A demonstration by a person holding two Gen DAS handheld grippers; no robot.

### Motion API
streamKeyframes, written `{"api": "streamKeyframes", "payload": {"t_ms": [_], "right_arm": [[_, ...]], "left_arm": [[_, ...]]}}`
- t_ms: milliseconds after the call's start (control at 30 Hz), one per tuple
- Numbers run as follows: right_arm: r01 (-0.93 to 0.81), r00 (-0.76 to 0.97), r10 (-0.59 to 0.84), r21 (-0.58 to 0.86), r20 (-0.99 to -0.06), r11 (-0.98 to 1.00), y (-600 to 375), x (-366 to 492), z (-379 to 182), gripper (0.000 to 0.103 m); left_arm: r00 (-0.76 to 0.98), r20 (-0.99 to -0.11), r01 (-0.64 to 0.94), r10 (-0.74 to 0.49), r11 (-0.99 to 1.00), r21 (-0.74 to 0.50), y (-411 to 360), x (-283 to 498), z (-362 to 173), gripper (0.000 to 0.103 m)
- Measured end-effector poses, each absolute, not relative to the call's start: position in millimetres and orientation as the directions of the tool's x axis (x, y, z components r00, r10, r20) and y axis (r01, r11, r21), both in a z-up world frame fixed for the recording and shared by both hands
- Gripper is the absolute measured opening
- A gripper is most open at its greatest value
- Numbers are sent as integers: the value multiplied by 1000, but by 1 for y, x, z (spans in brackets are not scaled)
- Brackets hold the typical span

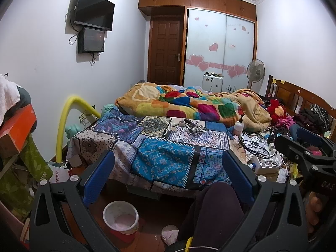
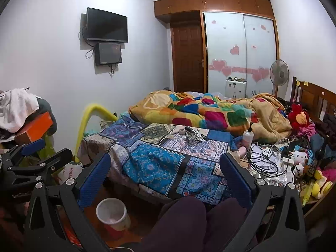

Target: Collect trash

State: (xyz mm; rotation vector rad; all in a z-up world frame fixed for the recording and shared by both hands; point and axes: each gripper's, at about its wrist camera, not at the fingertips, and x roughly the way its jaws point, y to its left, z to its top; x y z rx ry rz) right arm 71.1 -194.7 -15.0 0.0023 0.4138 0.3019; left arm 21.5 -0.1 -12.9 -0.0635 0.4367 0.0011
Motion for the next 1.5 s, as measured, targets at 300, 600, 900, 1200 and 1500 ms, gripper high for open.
{"api": "streamKeyframes", "payload": {"t_ms": [300,600,900,1200,1500], "right_arm": [[-232,878,237,63,-416,971,-204,108,-15,103],[-172,857,191,85,-479,981,-227,174,-20,103],[-115,824,115,36,-555,993,-254,262,-42,103],[-141,759,148,63,-634,988,-268,347,-78,103],[-172,694,199,109,-692,979,-263,432,-123,103]], "left_arm": [[904,-426,1,-31,998,-69,-3,72,-3,103],[886,-462,8,-39,998,-70,-21,156,-7,103],[835,-544,22,-86,992,-123,-44,266,-35,103],[775,-629,-9,-68,993,-119,-61,371,-86,103],[710,-704,-48,-31,995,-92,-53,449,-153,103]]}}
